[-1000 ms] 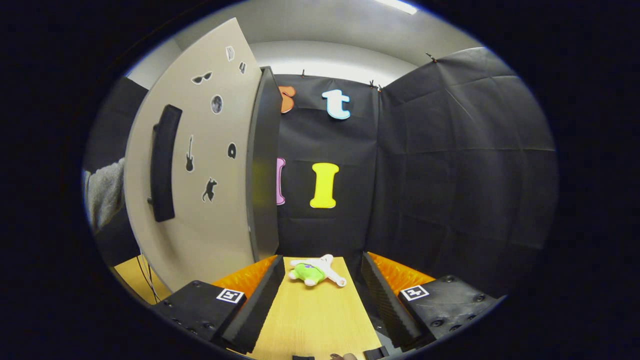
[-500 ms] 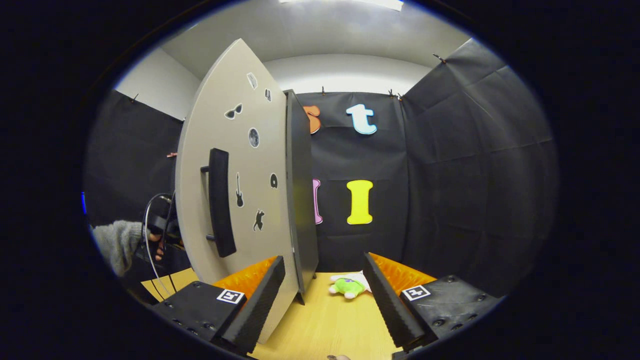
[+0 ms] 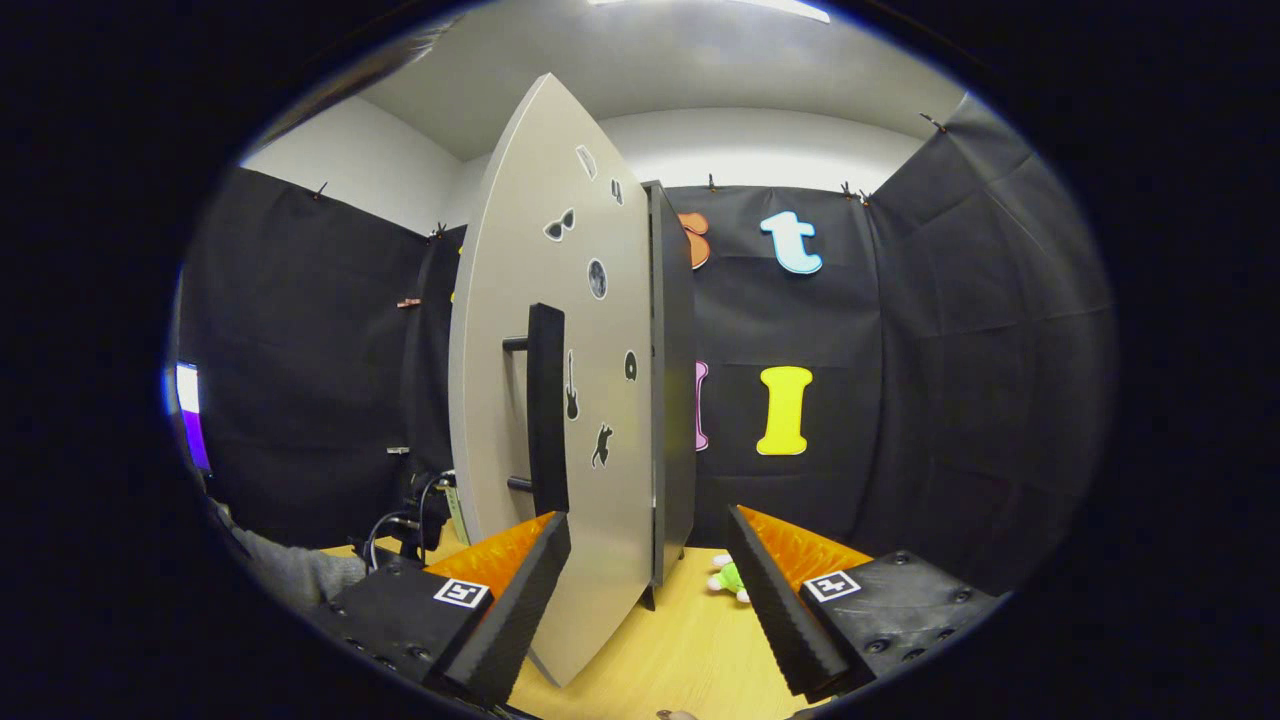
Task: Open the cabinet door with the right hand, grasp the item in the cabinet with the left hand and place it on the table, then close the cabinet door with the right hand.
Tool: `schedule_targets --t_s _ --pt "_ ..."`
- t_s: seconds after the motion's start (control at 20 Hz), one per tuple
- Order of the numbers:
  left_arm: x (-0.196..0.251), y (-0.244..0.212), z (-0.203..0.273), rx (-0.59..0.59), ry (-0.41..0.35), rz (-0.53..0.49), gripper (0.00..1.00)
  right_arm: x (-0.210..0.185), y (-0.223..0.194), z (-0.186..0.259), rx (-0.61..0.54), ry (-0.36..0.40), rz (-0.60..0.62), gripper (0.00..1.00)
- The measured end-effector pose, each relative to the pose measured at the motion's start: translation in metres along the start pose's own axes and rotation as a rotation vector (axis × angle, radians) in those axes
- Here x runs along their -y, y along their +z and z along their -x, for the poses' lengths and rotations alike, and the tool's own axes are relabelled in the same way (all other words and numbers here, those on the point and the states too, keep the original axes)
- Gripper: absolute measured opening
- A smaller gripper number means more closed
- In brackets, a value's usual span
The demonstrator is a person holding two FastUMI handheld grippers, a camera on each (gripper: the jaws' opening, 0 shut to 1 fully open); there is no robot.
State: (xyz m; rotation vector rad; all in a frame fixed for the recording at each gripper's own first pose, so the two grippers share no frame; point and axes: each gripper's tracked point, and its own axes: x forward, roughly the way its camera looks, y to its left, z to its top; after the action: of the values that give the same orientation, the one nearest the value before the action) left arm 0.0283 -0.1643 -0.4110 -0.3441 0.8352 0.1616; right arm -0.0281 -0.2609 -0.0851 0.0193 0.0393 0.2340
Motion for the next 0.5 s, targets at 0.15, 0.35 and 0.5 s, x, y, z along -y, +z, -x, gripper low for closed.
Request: schedule_targets --t_s 0.15,0.35,0.5 --pt "-0.008 -0.034 -0.021 -0.044 0.003 0.003 0.21 -0.004 -0.005 0.0 -0.025 -0.006 0.005 0.98" --pt "-0.017 -0.07 -0.04 -0.071 0.027 -0.043 0.23 -0.016 -0.002 -0.003 -0.024 0.002 0.014 0.98" --pt "-0.017 -0.088 -0.049 -0.098 0.013 -0.038 0.26 -0.024 -0.003 -0.006 -0.034 0.005 0.044 0.98"
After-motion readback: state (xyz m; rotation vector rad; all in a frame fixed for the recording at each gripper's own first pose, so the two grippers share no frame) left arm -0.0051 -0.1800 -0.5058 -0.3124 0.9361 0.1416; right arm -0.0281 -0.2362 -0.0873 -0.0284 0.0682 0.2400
